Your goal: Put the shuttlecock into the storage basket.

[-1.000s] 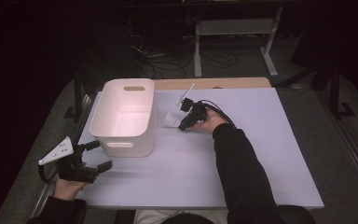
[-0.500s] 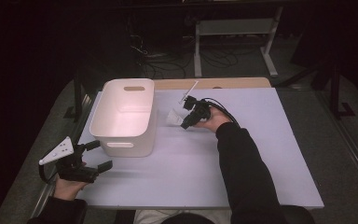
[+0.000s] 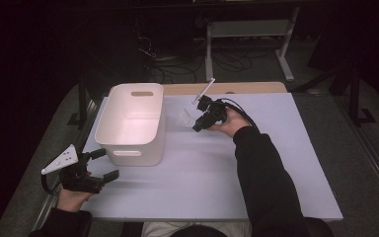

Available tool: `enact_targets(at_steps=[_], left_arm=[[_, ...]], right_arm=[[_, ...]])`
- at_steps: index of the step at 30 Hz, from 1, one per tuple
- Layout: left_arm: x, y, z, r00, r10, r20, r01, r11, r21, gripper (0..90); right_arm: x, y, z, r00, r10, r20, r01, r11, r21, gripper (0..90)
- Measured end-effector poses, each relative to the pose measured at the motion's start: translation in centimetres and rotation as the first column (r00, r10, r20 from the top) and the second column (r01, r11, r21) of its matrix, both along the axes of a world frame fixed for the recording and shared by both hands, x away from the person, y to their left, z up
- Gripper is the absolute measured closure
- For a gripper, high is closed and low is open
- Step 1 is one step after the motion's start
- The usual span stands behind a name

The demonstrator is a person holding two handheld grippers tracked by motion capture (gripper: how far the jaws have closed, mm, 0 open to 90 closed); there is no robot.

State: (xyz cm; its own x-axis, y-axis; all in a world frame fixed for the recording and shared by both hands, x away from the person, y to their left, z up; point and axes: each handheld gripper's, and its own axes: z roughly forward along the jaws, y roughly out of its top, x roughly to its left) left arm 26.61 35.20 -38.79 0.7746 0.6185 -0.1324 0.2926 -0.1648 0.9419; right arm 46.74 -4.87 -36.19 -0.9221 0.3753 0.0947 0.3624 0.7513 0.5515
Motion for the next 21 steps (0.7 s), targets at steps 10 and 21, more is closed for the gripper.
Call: enact_targets(at_steps=[10, 21], left_arm=[[0.0, 0.0, 0.0, 1.0, -0.001, 0.0, 0.001, 1.0, 0.0, 0.0], [0.0, 0.0, 0.0, 1.0, 0.001, -0.001, -0.001, 1.0, 0.001, 0.0]], right_arm=[[-1.0, 0.2, 2.8, 0.999, 0.016, 0.041, -0.016, 0.9999, -0.006, 64.2], [-1.6, -0.4, 4.6, 0.9983, 0.008, 0.059, -0.008, 1.0, -0.001, 64.2]])
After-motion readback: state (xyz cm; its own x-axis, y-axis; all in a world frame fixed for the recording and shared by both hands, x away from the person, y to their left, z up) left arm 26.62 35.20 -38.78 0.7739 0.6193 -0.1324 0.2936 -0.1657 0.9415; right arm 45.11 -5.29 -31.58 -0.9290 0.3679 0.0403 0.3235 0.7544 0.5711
